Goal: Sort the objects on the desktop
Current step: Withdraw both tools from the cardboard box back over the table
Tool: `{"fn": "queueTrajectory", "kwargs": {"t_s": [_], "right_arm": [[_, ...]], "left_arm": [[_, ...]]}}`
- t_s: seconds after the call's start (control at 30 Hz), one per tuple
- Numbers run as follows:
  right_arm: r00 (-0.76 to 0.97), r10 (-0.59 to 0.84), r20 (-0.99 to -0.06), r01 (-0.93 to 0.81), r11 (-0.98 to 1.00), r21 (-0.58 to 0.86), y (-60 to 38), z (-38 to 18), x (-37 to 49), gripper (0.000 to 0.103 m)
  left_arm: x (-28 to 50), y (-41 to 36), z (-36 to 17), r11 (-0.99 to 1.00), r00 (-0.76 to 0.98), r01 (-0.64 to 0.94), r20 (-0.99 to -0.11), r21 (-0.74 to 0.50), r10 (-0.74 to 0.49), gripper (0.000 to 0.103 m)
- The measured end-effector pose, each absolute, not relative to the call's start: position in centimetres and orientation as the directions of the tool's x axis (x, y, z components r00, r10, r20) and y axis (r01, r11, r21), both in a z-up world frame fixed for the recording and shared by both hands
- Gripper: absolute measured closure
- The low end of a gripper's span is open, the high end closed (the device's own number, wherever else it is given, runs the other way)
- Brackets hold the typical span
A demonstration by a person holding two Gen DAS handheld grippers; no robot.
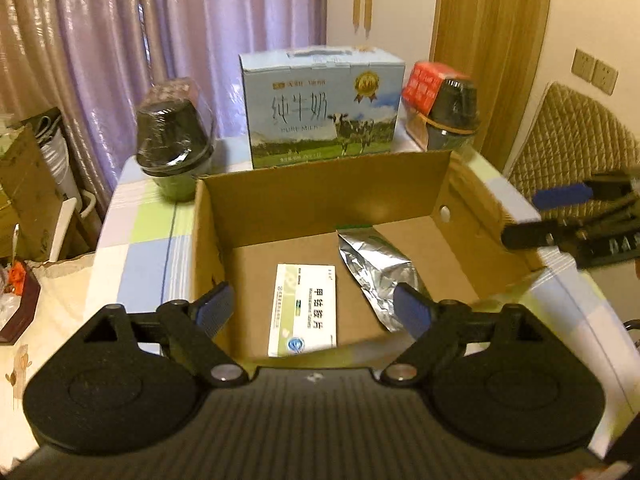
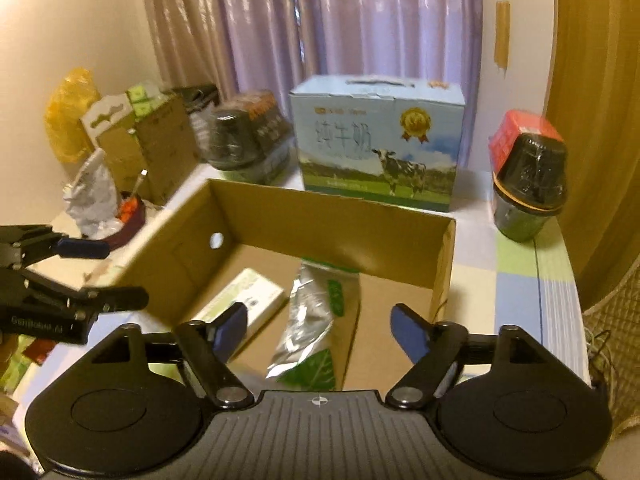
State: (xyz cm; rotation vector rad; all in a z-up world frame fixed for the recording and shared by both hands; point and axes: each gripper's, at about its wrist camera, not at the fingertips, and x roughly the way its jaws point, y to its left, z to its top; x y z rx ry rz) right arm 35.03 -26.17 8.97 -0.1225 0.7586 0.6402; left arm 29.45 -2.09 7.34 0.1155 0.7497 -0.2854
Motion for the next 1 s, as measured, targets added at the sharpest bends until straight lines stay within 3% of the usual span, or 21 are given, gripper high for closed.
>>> {"fn": "queueTrajectory", "kwargs": {"t_s": [0.2,0.47,0.77,1.0], "right_arm": [[0.547,0.525,-0.651,-0.597,0.791,0.136,-27.6,8.6,28.0,0.012],[0.538,0.500,-0.679,-0.498,0.838,0.222,-30.9,4.7,20.6,0.003],[0.565,0.416,-0.713,-0.273,0.909,0.314,-34.7,-1.2,15.7,0.002],[0.601,0.382,-0.703,-0.223,0.924,0.312,-35.0,-3.3,14.6,0.002]], "left_arm": [[22.7,-0.8,7.8,0.964,0.718,0.265,-0.668,0.002,-0.196,0.011],[14.3,0.6,4.3,0.979,0.683,0.204,-0.715,-0.011,-0.150,0.003],[9.6,-0.4,-1.8,0.989,0.651,0.139,-0.747,-0.058,-0.135,0.001],[9.5,-1.0,-3.5,0.990,0.647,0.121,-0.751,-0.068,-0.130,0.001]]}}
